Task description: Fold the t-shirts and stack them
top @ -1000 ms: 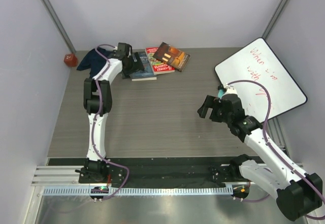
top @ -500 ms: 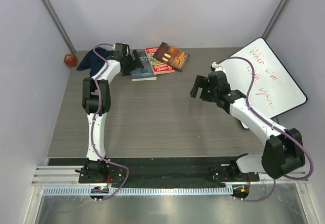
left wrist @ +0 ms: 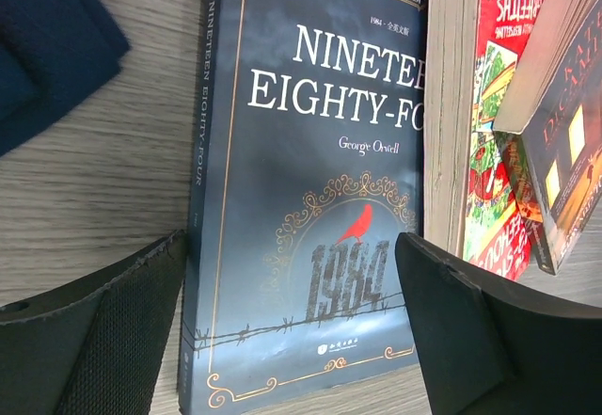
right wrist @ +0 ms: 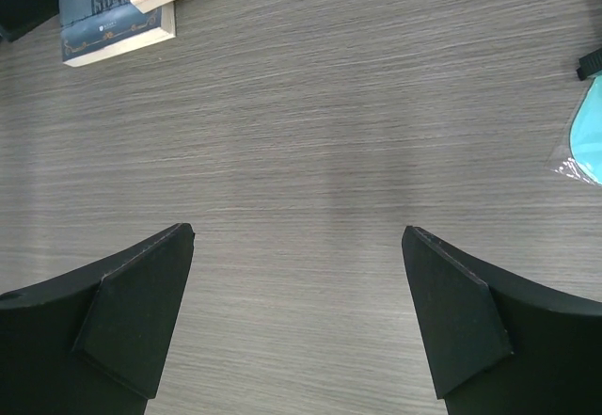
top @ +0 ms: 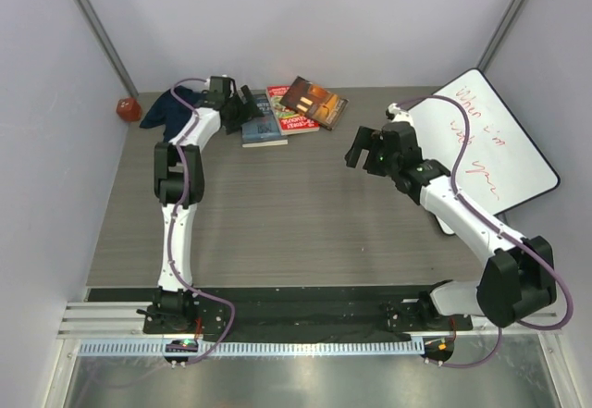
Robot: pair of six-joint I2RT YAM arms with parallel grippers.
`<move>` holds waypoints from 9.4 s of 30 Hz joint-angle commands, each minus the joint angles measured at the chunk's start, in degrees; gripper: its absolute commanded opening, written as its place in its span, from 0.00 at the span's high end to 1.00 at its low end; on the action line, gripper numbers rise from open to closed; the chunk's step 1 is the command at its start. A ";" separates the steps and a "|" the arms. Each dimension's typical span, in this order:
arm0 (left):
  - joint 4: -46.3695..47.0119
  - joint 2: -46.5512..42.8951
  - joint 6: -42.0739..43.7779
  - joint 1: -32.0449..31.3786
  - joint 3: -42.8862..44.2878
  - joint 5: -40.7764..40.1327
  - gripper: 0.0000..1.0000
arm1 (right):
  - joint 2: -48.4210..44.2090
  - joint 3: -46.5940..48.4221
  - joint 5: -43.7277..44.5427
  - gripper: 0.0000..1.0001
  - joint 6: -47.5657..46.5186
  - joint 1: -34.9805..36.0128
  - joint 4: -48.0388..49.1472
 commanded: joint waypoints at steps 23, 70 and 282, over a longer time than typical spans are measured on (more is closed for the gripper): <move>-11.12 -1.85 -1.40 -7.94 -6.62 0.49 0.08 | 55.38 50.21 -17.27 0.01 -4.17 -2.97 3.17; -11.91 -16.18 5.64 -6.89 -17.17 -3.47 0.07 | 61.88 38.26 12.88 0.12 24.31 1.25 26.47; 0.95 -8.35 -8.25 -12.69 -24.11 -2.05 0.86 | 66.11 27.54 -35.64 0.95 20.88 7.31 45.72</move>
